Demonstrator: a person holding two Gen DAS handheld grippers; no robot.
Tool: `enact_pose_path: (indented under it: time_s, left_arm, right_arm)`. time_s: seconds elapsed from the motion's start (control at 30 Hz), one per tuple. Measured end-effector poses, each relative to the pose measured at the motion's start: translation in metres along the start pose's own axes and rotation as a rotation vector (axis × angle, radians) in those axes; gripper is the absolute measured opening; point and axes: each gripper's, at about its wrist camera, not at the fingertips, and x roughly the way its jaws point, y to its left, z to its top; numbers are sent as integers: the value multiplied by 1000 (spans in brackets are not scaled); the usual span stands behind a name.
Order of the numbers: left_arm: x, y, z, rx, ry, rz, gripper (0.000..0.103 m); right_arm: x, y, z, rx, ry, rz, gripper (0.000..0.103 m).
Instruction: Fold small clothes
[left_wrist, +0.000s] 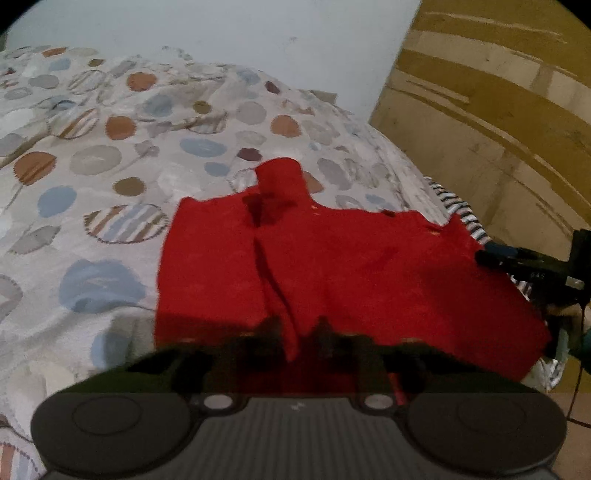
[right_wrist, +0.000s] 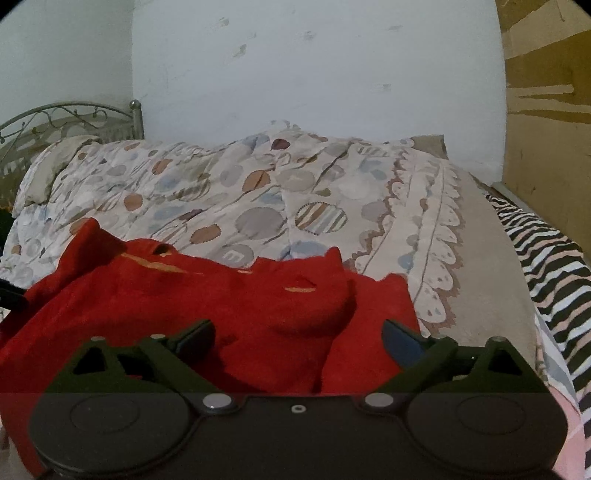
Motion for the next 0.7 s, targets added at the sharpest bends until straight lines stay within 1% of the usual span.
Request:
enact_pose_path:
  time_s: [0.03,0.1,0.17,0.2,0.23,0.27,0.3,0.33,0.37,0.4,0.43,0.5,0.57,0.63,0.7]
  left_arm:
    - [-2,2,0,-21,-20,-2,12]
    - [-10,4,-2,-60,-70,-2,11]
    - [-16,6,-4,-97,-109,15,10]
    - [-19,11,-6,-143,-124,8,10]
    - [-18,16,-7,-187,-124,-1,10]
    - [-15,23,-8,-240,-112,-10,10]
    - [-10,31,-11,-295,-96,-11,10]
    - [-6,38,-13,-338,-85,-15,10]
    - [-3,44,-16,-386,-80,-25,10]
    - [-3,45,-17,-403,-84,-31,10]
    - [-5,43,-17,-393,-93,-30,10]
    - [-11,32,-14,-307,-124,-7,10]
    - [-12,22,-10,-241,-131,25,10]
    - [-6,19,-9,-241,-112,51,10]
    - [2,25,-13,-278,-98,61,10]
  right_arm:
    - [4,0,2,4,2,-4,92]
    - [12,-1,7,15,15,-16,87]
    - [20,-3,10,28,24,-37,83]
    - [24,-4,12,36,31,-46,78]
    - [28,-6,12,44,40,-52,73]
    - [32,-8,12,53,48,-54,70]
    - [36,-9,12,59,54,-55,61]
    - [39,-11,11,64,65,-55,47]
    - [42,-12,10,68,74,-49,39]
    - [42,-12,9,74,72,-53,16]
    - [41,-12,9,79,60,-61,10]
    - [34,-10,9,69,22,-78,6]
    - [24,-7,8,44,-28,-107,6]
    - [20,-8,7,45,-41,-129,5]
    - [25,-11,3,57,-12,-142,5]
